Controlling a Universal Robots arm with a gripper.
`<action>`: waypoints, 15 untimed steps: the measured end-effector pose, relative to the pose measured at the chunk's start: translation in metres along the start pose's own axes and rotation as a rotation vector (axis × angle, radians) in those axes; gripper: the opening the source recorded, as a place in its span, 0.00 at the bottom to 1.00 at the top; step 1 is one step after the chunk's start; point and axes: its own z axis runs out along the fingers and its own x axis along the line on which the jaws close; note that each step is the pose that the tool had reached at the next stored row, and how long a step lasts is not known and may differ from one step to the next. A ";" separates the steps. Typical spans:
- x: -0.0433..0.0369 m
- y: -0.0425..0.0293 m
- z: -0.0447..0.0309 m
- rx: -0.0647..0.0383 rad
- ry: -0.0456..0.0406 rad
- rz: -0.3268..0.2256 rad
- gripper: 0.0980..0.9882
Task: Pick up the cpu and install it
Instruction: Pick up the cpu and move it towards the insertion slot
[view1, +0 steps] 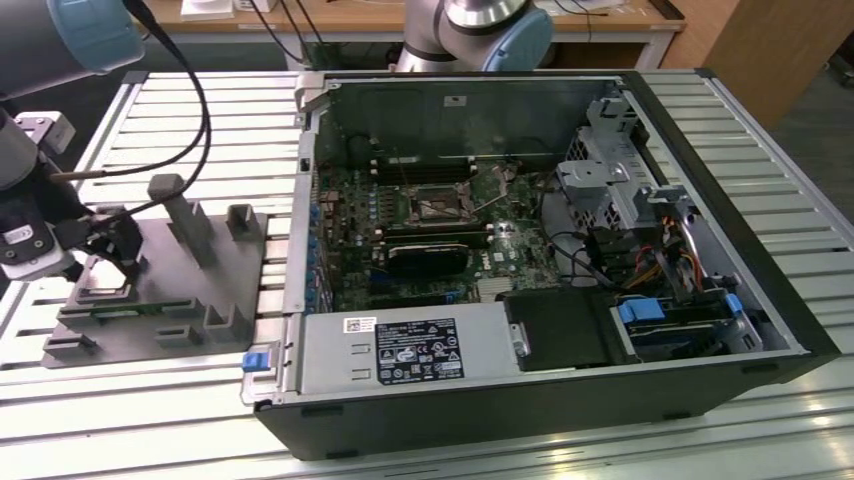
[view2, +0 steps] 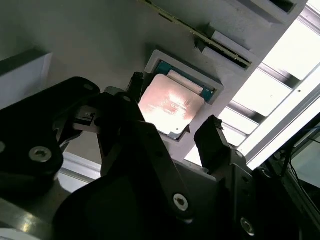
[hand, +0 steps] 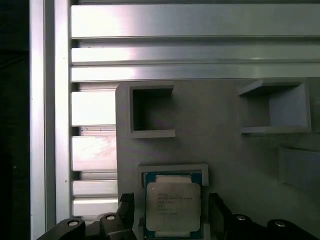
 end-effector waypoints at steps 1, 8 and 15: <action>0.0000 0.0000 0.0003 0.000 0.0002 0.000 0.67; 0.0000 -0.0001 0.0027 0.000 0.0001 0.000 0.65; -0.0003 -0.0001 0.0037 0.000 0.0002 0.000 0.56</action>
